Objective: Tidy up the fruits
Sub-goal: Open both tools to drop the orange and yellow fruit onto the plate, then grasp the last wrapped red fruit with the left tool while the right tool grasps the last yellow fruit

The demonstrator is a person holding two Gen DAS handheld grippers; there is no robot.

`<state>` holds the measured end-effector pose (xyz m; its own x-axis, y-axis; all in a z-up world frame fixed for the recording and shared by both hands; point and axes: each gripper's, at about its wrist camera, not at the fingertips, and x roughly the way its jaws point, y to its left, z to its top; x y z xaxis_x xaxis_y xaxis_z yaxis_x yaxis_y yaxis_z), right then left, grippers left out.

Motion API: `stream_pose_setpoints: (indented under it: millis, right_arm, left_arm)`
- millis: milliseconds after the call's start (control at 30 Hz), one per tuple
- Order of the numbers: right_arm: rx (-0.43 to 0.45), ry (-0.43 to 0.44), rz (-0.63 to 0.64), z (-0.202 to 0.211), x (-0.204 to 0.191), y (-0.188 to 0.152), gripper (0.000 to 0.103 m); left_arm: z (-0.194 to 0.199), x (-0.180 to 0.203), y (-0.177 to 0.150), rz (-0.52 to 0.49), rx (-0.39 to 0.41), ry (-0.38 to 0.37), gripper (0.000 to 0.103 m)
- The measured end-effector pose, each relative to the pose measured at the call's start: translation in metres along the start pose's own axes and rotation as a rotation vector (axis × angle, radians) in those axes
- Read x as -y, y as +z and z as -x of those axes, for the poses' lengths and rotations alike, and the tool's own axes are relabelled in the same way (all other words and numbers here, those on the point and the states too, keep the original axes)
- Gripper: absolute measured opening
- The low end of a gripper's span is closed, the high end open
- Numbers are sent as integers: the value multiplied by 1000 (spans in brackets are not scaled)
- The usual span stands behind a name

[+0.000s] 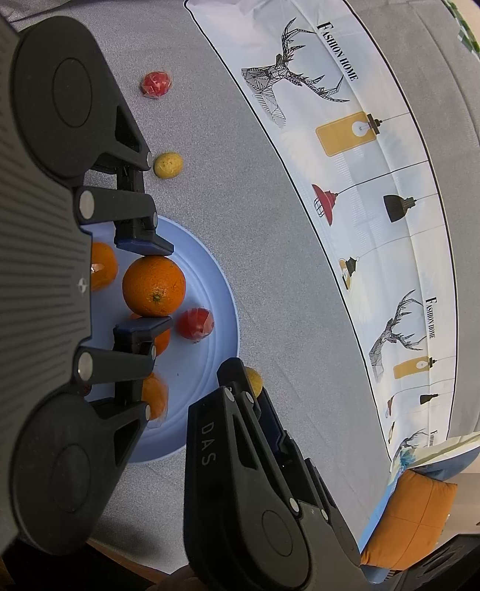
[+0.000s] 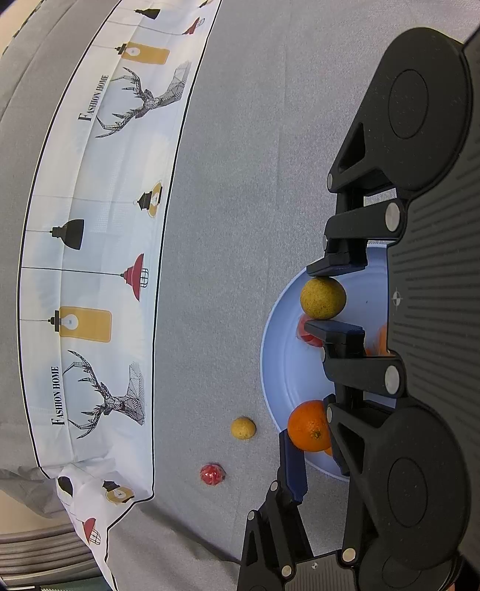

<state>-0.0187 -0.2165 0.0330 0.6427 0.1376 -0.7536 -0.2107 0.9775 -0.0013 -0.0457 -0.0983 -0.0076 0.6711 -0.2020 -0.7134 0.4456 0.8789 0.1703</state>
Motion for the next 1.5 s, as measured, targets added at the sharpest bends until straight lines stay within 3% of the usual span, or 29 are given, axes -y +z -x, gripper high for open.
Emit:
stream_pose_setpoints:
  millis: [633, 667, 700, 767, 1133, 1200, 1267, 1367, 1500]
  right_arm:
    - [-4, -1, 2, -1, -4, 0, 27]
    - [-5, -11, 5, -1, -5, 0, 33]
    - [2, -23, 2, 0, -5, 0, 46]
    - [17, -29, -12, 2, -3, 2, 54]
    - [38, -64, -43, 4, 2, 4, 61]
    - [47, -69, -50, 5, 2, 5, 61]
    - [57, -73, -55, 6, 2, 6, 61]
    - [68, -78, -61, 7, 2, 8, 62]
    - [72, -67, -58, 6, -1, 10, 61]
  left_arm:
    - [0, -1, 1, 17, -9, -16, 40]
    - [1, -2, 2, 25, -9, -21, 40]
    - [1, -2, 2, 30, -7, -21, 40]
    - [3, -5, 3, 50, 1, -27, 40]
    - [12, -18, 8, 128, 32, -11, 44]
    - [14, -22, 10, 146, 42, -8, 38]
    - [16, -27, 12, 161, 52, -3, 22]
    - [19, -37, 14, 198, 58, -3, 10]
    - [21, -49, 17, 240, 60, 11, 10]
